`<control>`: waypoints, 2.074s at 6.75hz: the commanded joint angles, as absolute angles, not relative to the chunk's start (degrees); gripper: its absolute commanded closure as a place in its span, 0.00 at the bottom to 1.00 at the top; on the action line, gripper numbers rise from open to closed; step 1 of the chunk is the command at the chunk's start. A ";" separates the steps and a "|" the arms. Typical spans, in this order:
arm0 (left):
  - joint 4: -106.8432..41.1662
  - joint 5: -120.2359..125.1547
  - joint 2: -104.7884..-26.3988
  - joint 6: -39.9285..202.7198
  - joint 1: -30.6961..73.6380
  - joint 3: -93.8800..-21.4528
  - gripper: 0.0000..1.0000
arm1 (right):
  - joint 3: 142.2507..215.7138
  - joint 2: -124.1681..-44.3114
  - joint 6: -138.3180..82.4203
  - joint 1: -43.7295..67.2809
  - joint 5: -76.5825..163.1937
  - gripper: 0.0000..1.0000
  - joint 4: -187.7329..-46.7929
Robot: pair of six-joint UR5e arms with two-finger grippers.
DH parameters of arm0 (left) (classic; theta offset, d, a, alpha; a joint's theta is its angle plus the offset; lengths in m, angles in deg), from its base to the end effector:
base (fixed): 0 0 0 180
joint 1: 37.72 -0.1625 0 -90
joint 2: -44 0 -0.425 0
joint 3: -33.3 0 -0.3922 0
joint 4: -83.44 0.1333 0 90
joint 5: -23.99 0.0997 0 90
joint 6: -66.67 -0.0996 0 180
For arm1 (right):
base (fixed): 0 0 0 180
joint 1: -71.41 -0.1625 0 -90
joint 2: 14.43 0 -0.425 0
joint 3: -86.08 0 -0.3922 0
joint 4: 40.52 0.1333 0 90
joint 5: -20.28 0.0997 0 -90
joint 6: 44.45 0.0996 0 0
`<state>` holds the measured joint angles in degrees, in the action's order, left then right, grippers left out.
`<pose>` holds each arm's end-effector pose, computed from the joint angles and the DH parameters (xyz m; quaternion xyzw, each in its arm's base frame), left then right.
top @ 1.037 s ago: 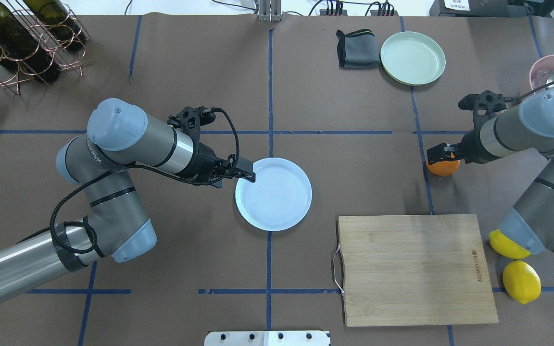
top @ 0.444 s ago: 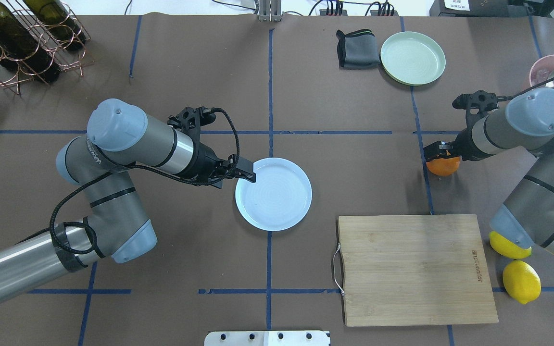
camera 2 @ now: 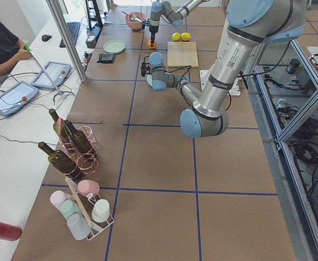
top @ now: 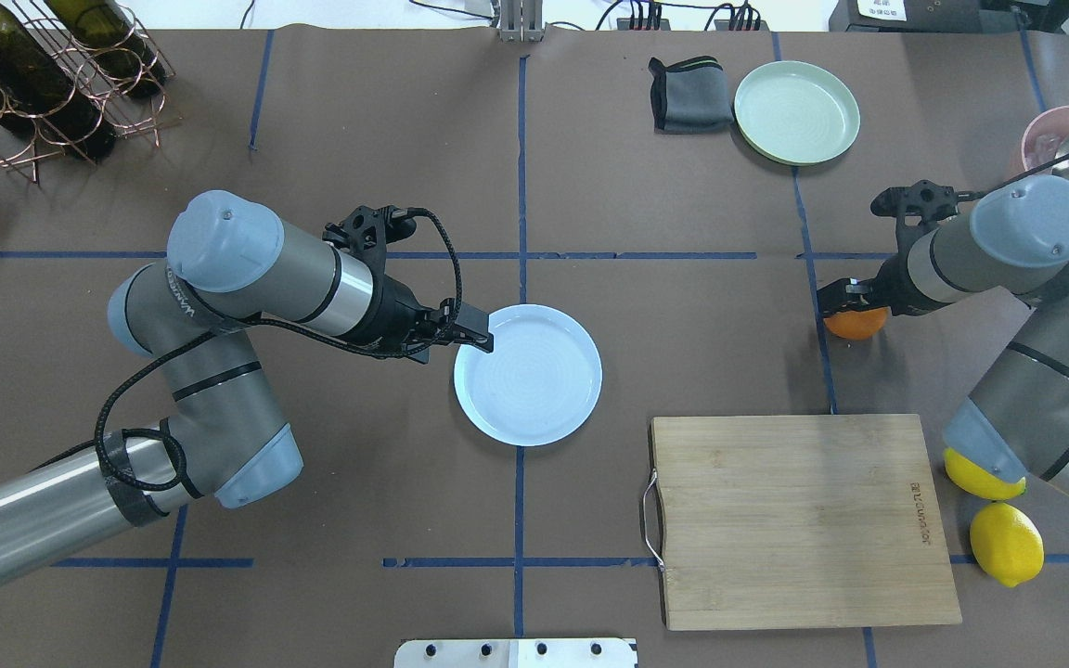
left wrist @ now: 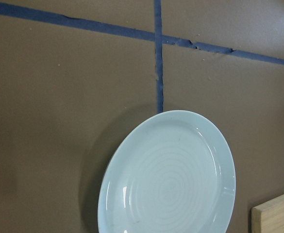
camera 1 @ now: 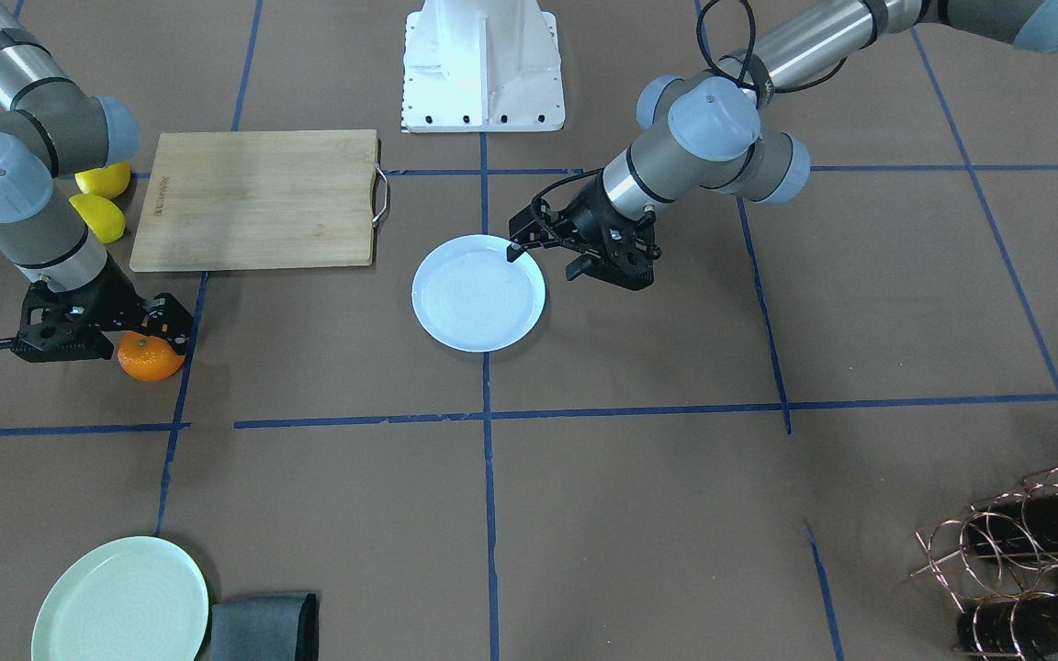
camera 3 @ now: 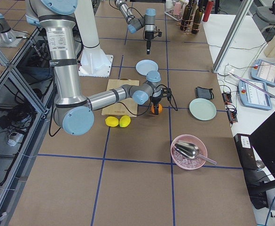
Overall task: Pick orange to plate
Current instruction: 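Close the right gripper around the orange, then carry the orange over the plate with the right gripper while the left arm retracts, then lower the orange onto the plate and open the right gripper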
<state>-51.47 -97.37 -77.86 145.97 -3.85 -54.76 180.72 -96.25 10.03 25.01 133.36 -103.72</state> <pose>0.5129 -0.4424 0.2539 0.0232 0.6227 0.0073 0.7821 -0.3304 -0.4837 0.5032 0.0755 -0.3741 0.0199 0.9241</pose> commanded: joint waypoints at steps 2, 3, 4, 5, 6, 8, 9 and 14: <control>-51.47 -97.12 -77.82 146.03 -3.71 -55.29 0.01 | 181.26 -96.00 12.66 25.53 133.57 0.90 -103.62; -51.47 -97.03 -77.73 145.94 -3.54 -56.60 0.01 | 181.78 -93.47 12.77 25.53 134.18 1.00 -103.80; -51.38 -97.12 -75.12 145.94 -2.32 -61.05 0.01 | 182.31 -89.27 15.64 26.57 134.54 1.00 -104.49; -51.30 -97.12 -71.96 145.68 -1.17 -65.27 0.01 | 181.79 -83.57 23.15 29.80 134.28 1.00 -104.59; -51.12 -97.47 -70.45 145.42 0.40 -66.44 0.01 | 181.79 -79.60 29.84 33.84 133.67 1.00 -104.59; -51.21 -97.82 -65.63 140.10 4.18 -68.03 0.01 | 179.35 -71.60 37.87 40.97 126.66 1.00 -104.68; -51.21 -97.82 -63.16 137.70 4.20 -69.34 0.01 | 176.28 -67.73 39.73 41.95 125.94 1.00 -104.68; -51.38 -97.39 -63.22 138.03 4.02 -69.27 0.01 | 173.79 -66.73 40.45 45.48 122.68 0.99 -105.02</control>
